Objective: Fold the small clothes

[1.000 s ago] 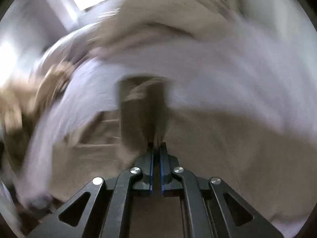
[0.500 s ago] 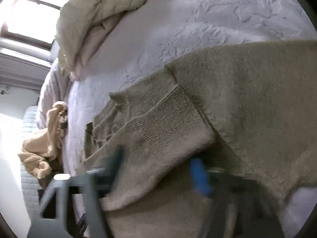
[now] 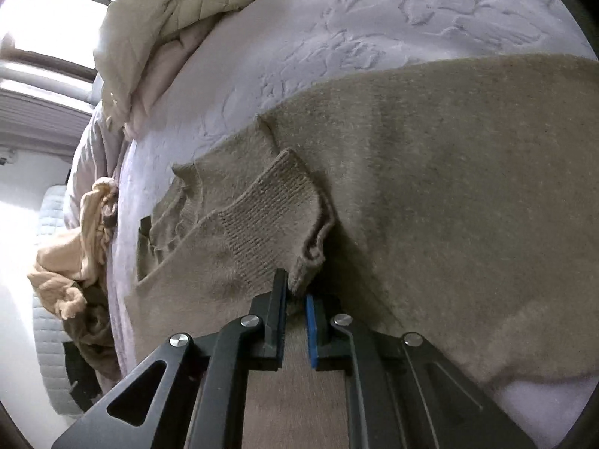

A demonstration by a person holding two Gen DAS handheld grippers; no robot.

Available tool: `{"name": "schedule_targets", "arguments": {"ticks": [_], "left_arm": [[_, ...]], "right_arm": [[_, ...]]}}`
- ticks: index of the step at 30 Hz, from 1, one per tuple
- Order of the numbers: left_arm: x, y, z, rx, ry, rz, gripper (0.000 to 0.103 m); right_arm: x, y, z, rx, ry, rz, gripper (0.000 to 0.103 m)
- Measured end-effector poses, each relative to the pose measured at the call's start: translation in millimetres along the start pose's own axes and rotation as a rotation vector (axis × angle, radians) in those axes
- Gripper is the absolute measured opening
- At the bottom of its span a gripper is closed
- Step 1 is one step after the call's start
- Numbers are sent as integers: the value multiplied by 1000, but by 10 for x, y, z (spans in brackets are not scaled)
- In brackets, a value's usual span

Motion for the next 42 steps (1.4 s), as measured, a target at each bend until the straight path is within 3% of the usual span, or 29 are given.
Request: {"name": "schedule_targets", "arguments": {"ticks": [5,7,9,11,17,22,24,25,27,31,39,40,42], "left_arm": [[-58,-25,190,-18,-20,3,90],[59,-36,288,-21,-50,-20,90],[227,-36,374,-26,-89,-42,90],[424,-48,437,-33,-131,-60,90],[1090,-91,592,-52,-238,-131,90],[1393,-142,709,-59,-269,-142,90],[1434,-166,743,-61,-273,-147,90],[1442,-176,750,-61,-271,-154,90],[1448,-202,771,-63,-265,-172,90],[1439,-235,805,-69,-259,-201,90],[1634,-271,949,-93,-314,-206,90],[1680,-280,975,-94,-324,-214,90],[1795,-306,1031,-102,-349,-236,90]], "right_arm": [[141,-44,236,-20,5,-34,16],[196,-103,321,-30,21,-73,22],[267,-181,416,-32,34,-116,50],[311,-252,496,-26,56,-149,58],[379,-399,688,-13,53,-157,58],[246,-101,426,32,108,-169,58],[203,-3,260,37,82,-159,57],[192,35,180,40,77,-156,54],[193,49,96,26,64,-151,7],[301,-80,87,-4,54,-178,7],[393,-153,353,-23,174,-253,12],[419,-171,422,-16,190,-268,14],[475,-213,540,-7,225,-302,39]]}}
Point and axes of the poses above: each gripper's, at about its wrist camera, not at the fingertips, and z roughly against the way its jaws point, x to its right, y to its top, the point moved 2 cm from there along -z, roughly the way its jaws point, and after that the axes turned 10 degrees about x, right-handed, at the moved point
